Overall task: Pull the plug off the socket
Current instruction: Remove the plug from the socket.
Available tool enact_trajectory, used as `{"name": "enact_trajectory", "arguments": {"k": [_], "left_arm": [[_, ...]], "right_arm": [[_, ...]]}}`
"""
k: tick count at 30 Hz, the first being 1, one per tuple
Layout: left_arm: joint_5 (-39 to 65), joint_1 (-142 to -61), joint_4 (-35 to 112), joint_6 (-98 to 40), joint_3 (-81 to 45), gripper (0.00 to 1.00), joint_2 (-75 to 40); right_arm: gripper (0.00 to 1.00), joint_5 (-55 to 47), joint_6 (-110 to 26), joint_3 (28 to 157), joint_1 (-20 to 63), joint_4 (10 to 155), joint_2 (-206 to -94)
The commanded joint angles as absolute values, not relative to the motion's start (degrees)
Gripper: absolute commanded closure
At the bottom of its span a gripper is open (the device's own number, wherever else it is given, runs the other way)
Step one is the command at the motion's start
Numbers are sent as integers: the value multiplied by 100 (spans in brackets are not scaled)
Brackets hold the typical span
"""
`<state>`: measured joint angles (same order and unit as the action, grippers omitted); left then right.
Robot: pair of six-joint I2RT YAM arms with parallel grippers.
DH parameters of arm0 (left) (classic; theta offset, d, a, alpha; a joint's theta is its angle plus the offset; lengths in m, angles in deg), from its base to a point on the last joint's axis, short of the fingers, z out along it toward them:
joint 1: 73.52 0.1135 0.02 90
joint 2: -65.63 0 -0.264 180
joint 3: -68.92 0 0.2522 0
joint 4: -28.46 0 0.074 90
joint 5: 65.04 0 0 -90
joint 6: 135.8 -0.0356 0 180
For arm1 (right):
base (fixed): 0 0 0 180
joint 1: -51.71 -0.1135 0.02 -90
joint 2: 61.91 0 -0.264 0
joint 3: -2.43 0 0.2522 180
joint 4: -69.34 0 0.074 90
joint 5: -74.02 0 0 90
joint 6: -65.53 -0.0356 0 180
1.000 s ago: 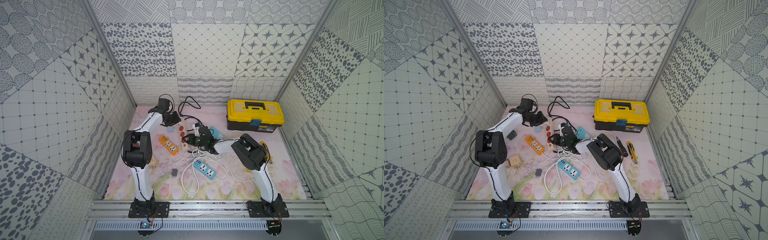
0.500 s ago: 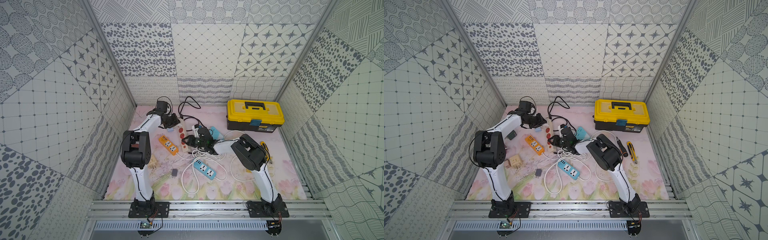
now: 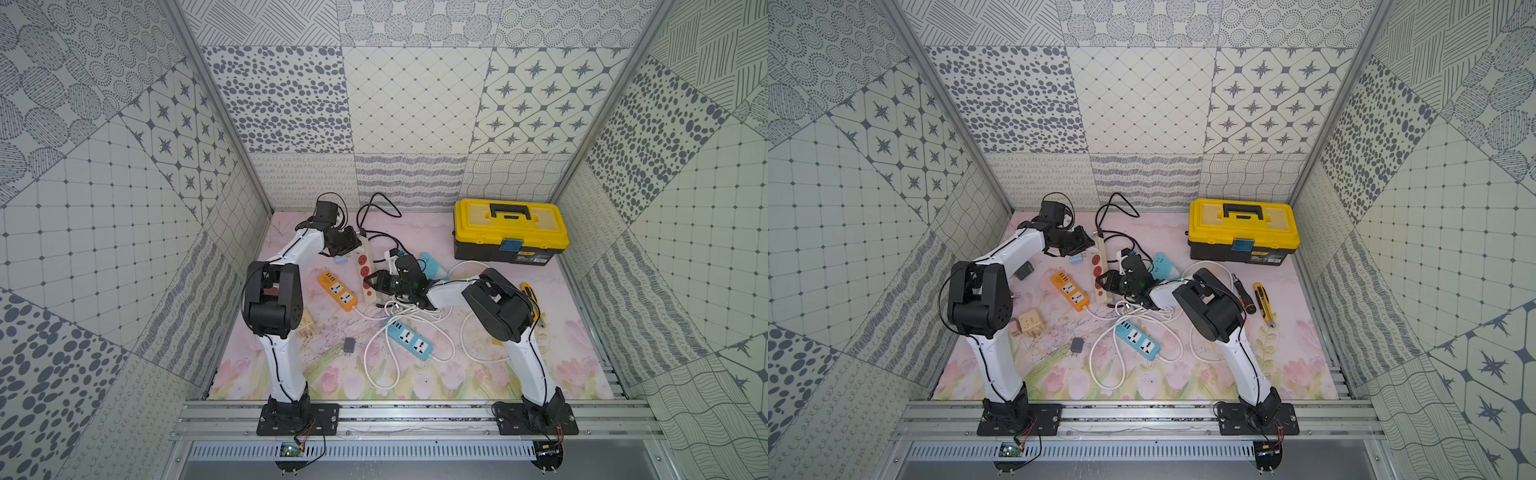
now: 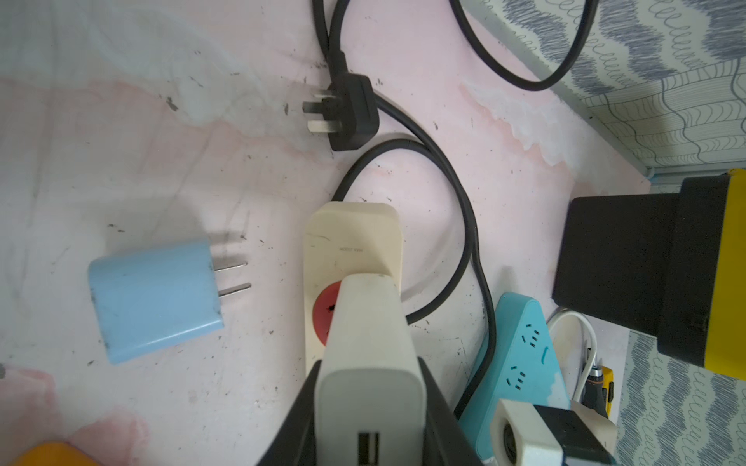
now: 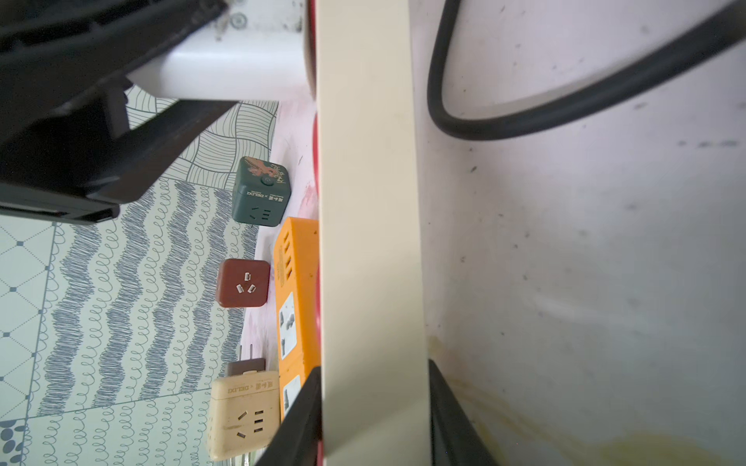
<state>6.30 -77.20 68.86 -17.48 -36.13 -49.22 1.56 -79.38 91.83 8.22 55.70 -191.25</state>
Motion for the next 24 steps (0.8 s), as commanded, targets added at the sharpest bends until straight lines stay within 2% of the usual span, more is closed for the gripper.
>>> {"name": "enact_trajectory", "arguments": {"k": [1, 4, 5, 8, 13, 15, 18, 20, 22, 24], "left_arm": [[-157, -7373, 6445, -1236, -3176, 100, -4489], [-667, -7248, 6020, -794, -2932, 100, -4406], [-369, -7326, 6360, -1066, -3107, 100, -4418], [1418, -7887, 7822, -2298, -3923, 100, -4548], [1687, -8031, 8026, -2414, -3976, 100, -4687], [1191, -7875, 7881, -2241, -3851, 100, -4630], [-743, -7257, 6118, -928, -2866, 100, -4371], [-1170, -7036, 5466, -332, -2551, 100, -4367], [-542, -7156, 6361, -946, -2997, 100, -4410], [977, -7570, 7630, -1939, -3615, 100, -4445]], "right_arm": [[100, -787, -8457, 8897, 1075, 6886, -19328], [100, -725, -8504, 8906, 1075, 6831, -19347], [100, -704, -8530, 8906, 1075, 6817, -19368], [100, -690, -8559, 8914, 1052, 6796, -19379], [100, -736, -8564, 8885, 1051, 6798, -19360], [100, -792, -8570, 8813, 1056, 6773, -19321], [100, -844, -8572, 8745, 1068, 6755, -19274], [100, -843, -8573, 8749, 1075, 6746, -19274], [100, -857, -8578, 8739, 1074, 6738, -19269], [100, -881, -8580, 8730, 1075, 6748, -19260]]}}
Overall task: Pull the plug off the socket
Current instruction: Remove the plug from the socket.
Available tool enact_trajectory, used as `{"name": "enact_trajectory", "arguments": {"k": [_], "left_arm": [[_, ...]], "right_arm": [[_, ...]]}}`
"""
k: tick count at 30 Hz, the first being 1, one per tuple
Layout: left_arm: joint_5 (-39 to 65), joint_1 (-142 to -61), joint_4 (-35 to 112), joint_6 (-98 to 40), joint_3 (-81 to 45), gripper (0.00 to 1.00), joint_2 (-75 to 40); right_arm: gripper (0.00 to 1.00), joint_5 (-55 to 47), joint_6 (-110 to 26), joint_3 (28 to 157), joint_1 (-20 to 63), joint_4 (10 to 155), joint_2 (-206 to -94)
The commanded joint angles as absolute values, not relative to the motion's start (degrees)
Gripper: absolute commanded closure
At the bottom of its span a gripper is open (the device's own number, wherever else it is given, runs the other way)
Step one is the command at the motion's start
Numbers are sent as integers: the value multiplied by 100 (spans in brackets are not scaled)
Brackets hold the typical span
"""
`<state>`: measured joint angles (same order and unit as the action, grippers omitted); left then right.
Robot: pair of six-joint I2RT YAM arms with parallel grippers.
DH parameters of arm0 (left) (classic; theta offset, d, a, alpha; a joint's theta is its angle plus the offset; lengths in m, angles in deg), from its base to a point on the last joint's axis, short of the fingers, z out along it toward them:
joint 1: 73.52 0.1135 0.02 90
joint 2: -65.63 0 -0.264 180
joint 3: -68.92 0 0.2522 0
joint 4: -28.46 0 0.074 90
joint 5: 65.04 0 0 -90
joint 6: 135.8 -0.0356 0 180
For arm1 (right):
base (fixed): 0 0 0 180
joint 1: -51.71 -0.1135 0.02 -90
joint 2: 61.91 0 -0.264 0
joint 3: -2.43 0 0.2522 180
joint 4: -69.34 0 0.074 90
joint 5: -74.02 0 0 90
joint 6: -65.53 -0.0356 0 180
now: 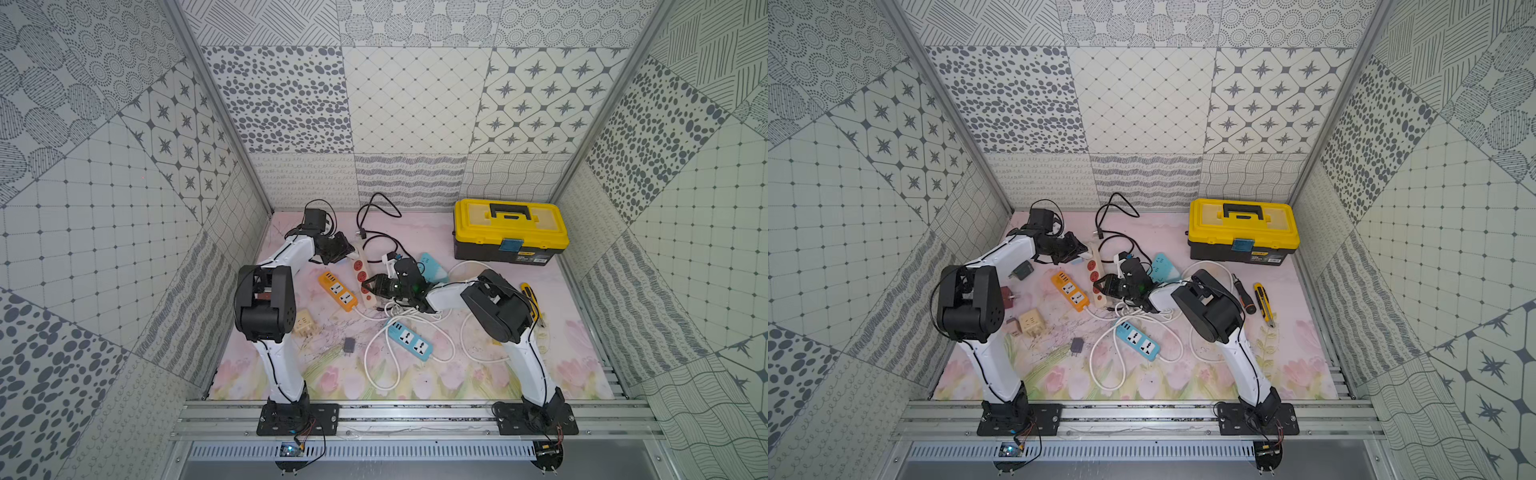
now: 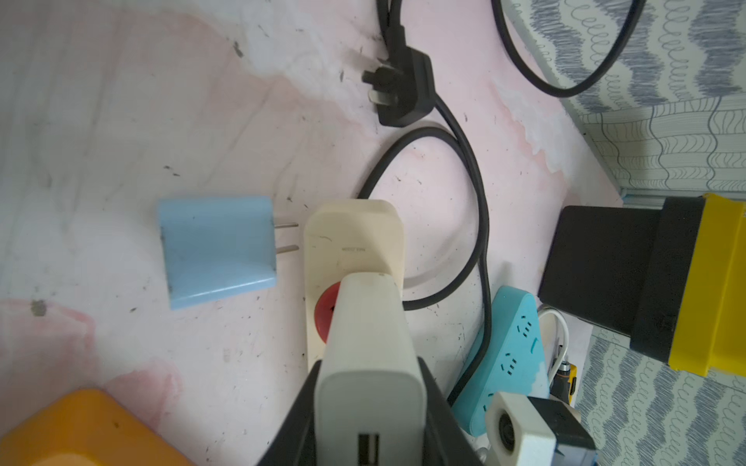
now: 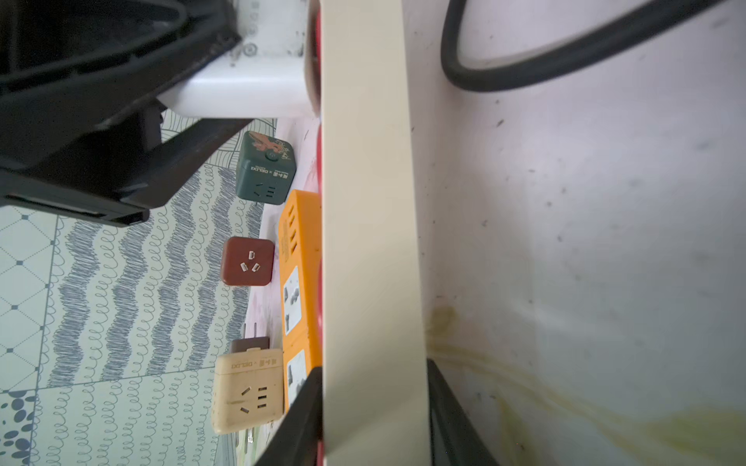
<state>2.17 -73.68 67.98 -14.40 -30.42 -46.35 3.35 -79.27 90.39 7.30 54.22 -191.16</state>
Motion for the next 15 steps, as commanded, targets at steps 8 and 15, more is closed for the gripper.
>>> {"name": "enact_trajectory", "arguments": {"k": [8, 15], "left_arm": [[-1444, -7033, 4856, 141, -2093, 100, -4164], [1155, -7773, 7245, -2214, -3077, 100, -4047]], "right_arm": [[100, -1105, -8669, 8617, 1074, 6719, -19184], [100, -1070, -8669, 8621, 1102, 6697, -19199]]}}
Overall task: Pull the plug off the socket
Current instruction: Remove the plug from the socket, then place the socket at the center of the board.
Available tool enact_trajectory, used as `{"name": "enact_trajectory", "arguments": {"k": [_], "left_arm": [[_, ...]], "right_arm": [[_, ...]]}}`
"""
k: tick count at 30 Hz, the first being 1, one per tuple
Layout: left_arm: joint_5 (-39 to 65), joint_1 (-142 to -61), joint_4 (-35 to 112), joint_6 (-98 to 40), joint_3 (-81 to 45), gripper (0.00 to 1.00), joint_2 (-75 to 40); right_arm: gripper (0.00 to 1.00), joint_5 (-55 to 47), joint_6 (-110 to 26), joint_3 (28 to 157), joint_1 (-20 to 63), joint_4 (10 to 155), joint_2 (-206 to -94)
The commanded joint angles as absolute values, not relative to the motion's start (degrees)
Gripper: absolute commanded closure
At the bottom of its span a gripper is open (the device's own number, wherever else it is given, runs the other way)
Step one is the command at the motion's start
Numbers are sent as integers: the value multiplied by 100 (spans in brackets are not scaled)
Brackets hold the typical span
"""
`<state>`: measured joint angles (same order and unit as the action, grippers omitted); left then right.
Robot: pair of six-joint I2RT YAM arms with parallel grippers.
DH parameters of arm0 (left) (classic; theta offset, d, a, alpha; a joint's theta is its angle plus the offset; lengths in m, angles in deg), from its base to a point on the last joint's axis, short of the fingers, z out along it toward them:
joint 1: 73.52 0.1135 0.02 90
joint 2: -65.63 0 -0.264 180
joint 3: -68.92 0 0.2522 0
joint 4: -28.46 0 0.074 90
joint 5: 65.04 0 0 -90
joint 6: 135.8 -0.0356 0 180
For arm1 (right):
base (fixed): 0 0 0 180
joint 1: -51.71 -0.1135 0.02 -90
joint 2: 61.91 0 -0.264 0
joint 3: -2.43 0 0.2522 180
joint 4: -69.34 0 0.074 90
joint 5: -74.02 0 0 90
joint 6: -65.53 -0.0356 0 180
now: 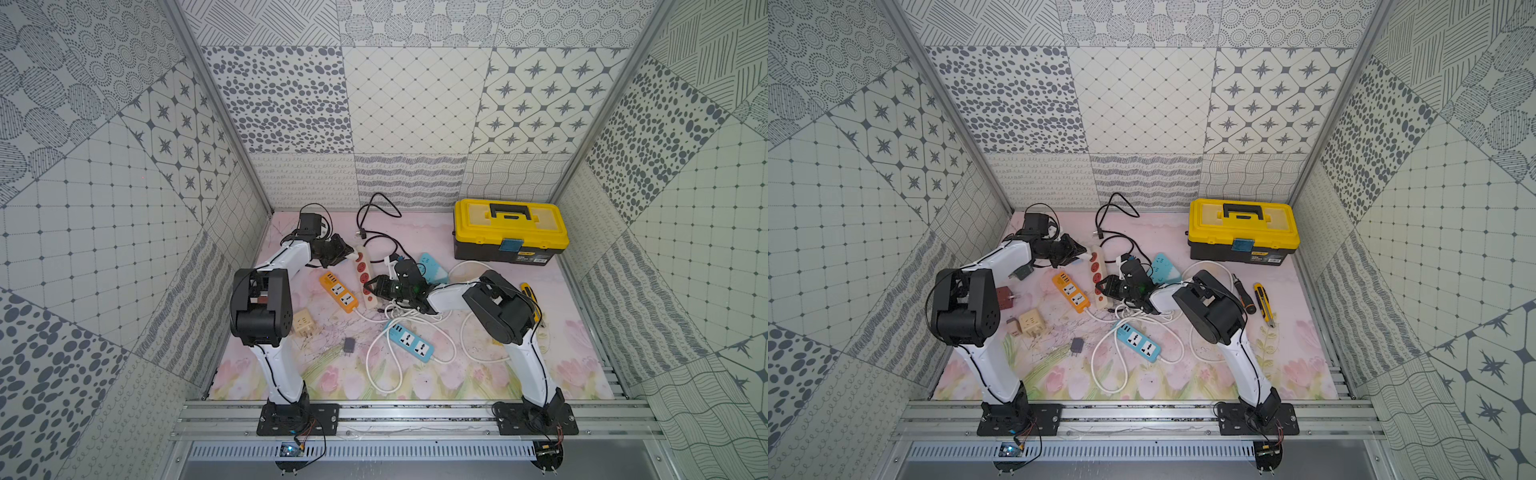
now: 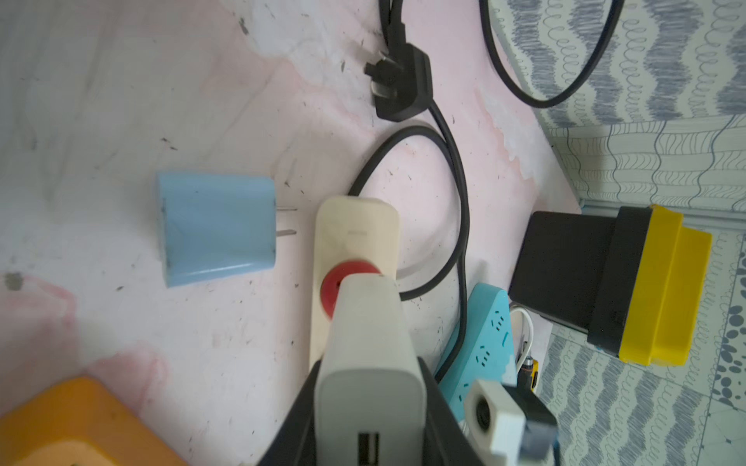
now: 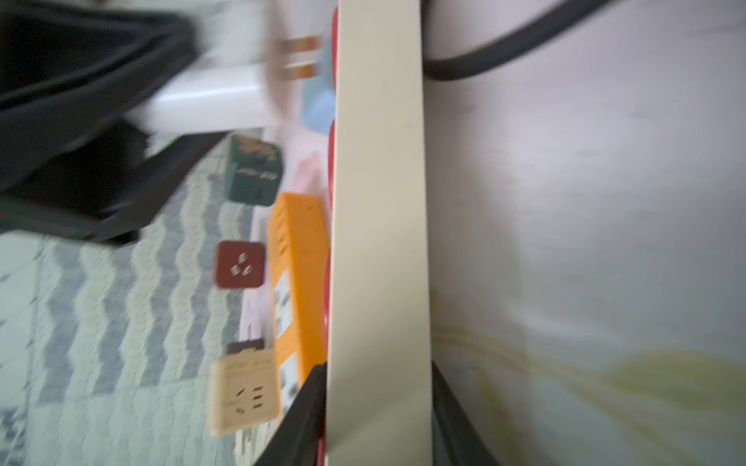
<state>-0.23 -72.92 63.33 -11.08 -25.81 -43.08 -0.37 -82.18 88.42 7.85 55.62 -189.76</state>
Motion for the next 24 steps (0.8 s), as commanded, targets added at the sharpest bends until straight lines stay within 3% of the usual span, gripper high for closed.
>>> {"name": "enact_trajectory", "arguments": {"k": [1, 7, 11, 18, 24], "left_arm": [[1422, -7902, 7431, -2426, -3194, 100, -4074], [271, -7538, 6867, -1724, -2896, 100, -4045], [114, -7317, 6817, -1521, -2968, 100, -4059], [-272, -6665, 5669, -828, -2516, 100, -3861], [320, -6419, 5087, -213, -2563, 100, -4160]], "right_arm": [[100, -1083, -8669, 8641, 1105, 6725, -19212], [100, -664, -8677, 8783, 1128, 6400, -19412], [100, 44, -8625, 9041, 1110, 5973, -19639], [100, 246, -8669, 9298, 1040, 5889, -19514], [56, 261, -8799, 9415, 1039, 6063, -19315]]}}
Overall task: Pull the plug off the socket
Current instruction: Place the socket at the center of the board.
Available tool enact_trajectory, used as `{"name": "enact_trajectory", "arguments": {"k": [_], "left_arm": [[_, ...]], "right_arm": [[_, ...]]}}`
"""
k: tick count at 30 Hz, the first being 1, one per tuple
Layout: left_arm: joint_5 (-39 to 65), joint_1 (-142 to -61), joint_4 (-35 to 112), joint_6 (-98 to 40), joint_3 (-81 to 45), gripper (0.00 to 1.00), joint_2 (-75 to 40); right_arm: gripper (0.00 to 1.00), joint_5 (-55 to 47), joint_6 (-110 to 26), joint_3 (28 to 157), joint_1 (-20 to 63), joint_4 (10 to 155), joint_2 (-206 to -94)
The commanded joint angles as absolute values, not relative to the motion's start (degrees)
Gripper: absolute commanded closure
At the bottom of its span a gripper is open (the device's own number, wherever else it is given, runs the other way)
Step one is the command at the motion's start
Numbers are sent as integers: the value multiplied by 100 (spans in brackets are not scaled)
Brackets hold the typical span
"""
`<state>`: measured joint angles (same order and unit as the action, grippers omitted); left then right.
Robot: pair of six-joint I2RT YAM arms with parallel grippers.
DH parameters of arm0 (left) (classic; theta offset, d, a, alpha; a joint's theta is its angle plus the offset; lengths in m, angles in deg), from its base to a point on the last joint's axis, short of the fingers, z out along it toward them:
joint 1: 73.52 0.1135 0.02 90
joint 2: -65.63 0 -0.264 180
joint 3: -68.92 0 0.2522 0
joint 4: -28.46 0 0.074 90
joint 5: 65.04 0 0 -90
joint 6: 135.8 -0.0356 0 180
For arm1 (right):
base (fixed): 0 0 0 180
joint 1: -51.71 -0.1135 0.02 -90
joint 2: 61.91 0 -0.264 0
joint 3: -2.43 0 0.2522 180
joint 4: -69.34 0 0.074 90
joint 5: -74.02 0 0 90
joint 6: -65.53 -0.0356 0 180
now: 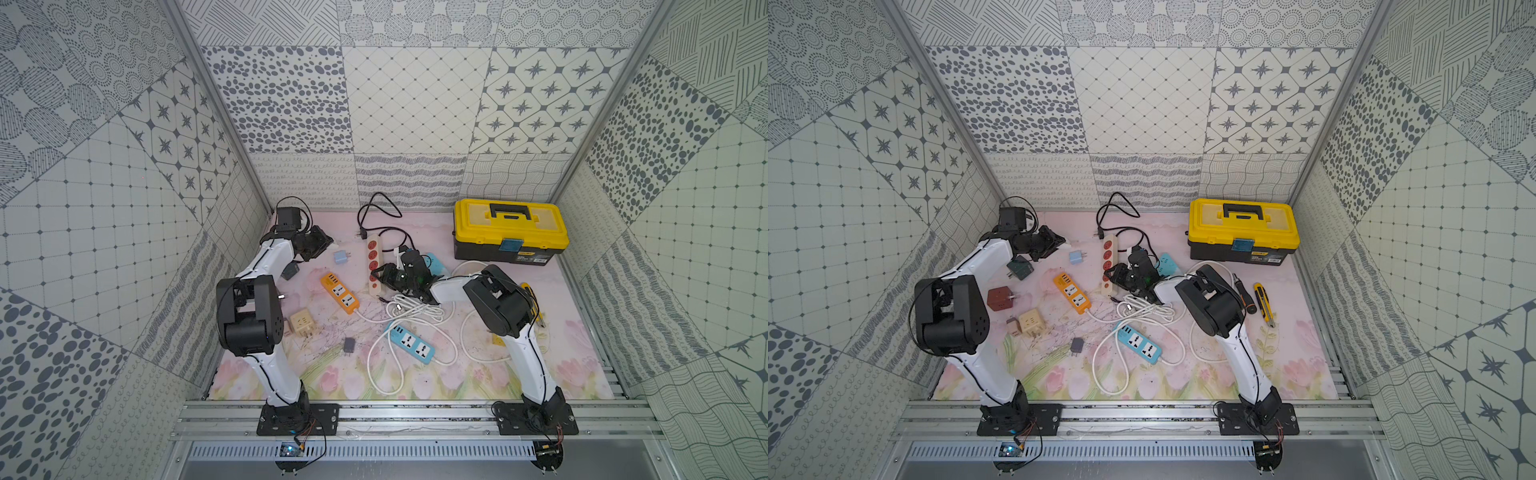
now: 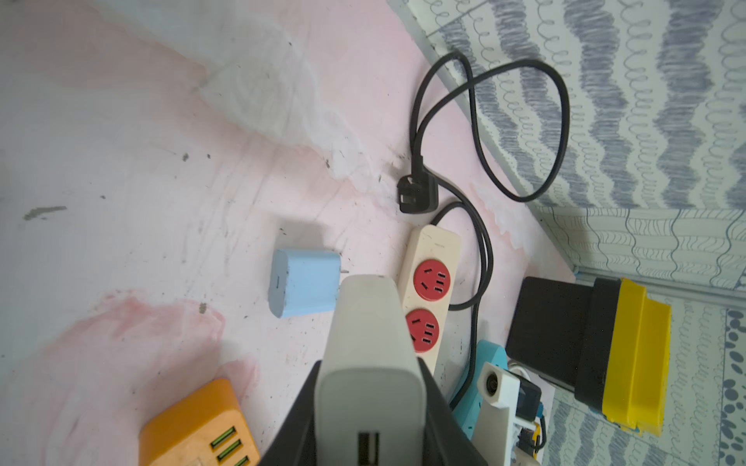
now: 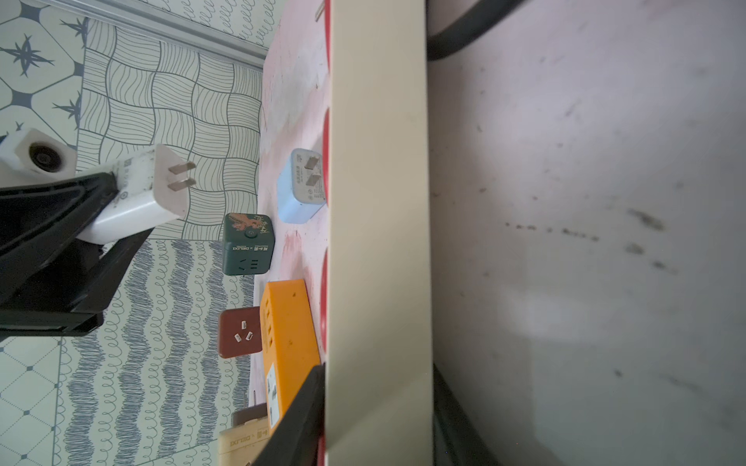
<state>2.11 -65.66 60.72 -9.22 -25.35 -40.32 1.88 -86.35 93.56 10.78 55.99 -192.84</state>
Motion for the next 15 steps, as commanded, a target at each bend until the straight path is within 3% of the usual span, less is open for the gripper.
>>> {"name": "enact_trajectory", "arguments": {"k": [1, 11, 15], "left_arm": [[333, -6421, 4947, -104, -2614, 100, -4251], [429, -6424, 4525, 274, -3245, 100, -5178], [532, -6411, 4282, 273, -3278, 100, -5378]], "right_arm": [[52, 236, -8798, 9407, 1040, 6112, -19265], [23, -173, -8344, 9547, 1047, 7223, -18667], [17, -421, -7857, 9576, 1060, 7846, -18330]]}}
